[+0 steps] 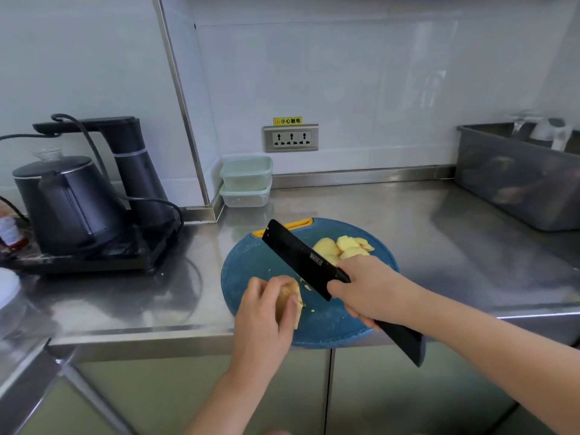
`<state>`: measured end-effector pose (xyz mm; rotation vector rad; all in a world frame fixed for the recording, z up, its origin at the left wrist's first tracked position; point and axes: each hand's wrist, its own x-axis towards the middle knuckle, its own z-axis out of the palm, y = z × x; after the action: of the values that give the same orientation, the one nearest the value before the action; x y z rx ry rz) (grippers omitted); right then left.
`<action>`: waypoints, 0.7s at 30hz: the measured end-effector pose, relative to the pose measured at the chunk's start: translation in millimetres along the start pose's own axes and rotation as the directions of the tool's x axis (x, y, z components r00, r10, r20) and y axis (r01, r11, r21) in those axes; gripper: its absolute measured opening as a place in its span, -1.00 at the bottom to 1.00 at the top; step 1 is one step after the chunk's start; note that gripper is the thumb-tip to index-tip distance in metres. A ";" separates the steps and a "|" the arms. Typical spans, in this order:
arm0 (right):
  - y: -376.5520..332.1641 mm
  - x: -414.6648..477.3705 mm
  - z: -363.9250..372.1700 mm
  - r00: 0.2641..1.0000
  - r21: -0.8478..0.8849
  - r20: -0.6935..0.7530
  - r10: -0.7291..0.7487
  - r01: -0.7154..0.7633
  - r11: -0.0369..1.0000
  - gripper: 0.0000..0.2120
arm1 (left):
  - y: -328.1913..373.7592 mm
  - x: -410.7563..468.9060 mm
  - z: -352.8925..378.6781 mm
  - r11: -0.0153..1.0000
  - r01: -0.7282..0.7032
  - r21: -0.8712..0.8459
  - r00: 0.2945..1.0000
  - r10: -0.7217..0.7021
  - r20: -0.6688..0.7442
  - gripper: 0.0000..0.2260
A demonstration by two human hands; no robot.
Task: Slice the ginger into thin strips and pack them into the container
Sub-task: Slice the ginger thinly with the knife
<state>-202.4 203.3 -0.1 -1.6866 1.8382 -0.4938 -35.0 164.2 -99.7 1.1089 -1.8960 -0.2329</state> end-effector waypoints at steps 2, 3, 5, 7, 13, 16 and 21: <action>-0.5 -2.2 4.5 1.000 0.022 0.020 0.005 -0.006 1.000 -0.83 | 0.1 0.3 0.3 1.000 0.003 -0.007 1.000 -0.003 0.000 -0.82; -0.4 -3.0 6.3 1.000 0.031 0.029 0.011 -0.012 0.999 -0.84 | -0.4 0.3 0.5 1.000 -0.003 -0.009 1.000 0.003 -0.001 -0.82; 0.3 -3.8 8.7 0.999 0.052 0.039 0.021 -0.023 0.998 -0.86 | -1.0 0.2 0.6 1.000 -0.013 -0.009 1.000 0.013 -0.006 -0.85; 0.1 -4.2 9.3 0.999 0.063 0.043 0.029 -0.032 0.998 -0.87 | -1.0 0.2 0.5 1.000 -0.015 -0.004 1.000 0.015 -0.013 -0.84; 0.1 -5.0 12.5 0.999 -0.002 0.040 0.002 -0.002 1.000 -0.86 | -1.2 0.1 1.1 1.000 -0.028 -0.009 0.999 0.028 -0.022 -0.85; -0.1 -4.0 16.7 1.000 -0.040 0.029 -0.004 0.005 0.999 -0.86 | -2.4 -1.3 2.4 0.999 -0.036 0.000 0.999 0.036 -0.036 -0.86; -0.3 -0.7 21.5 0.999 -0.045 0.042 0.009 -0.007 0.999 -0.85 | -3.4 -1.4 4.1 0.998 -0.057 0.008 0.998 0.057 -0.042 -0.87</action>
<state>-188.4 206.5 -16.0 -1.7057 1.8371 -0.4136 -35.9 162.3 -104.7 1.0549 -1.8894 -0.1704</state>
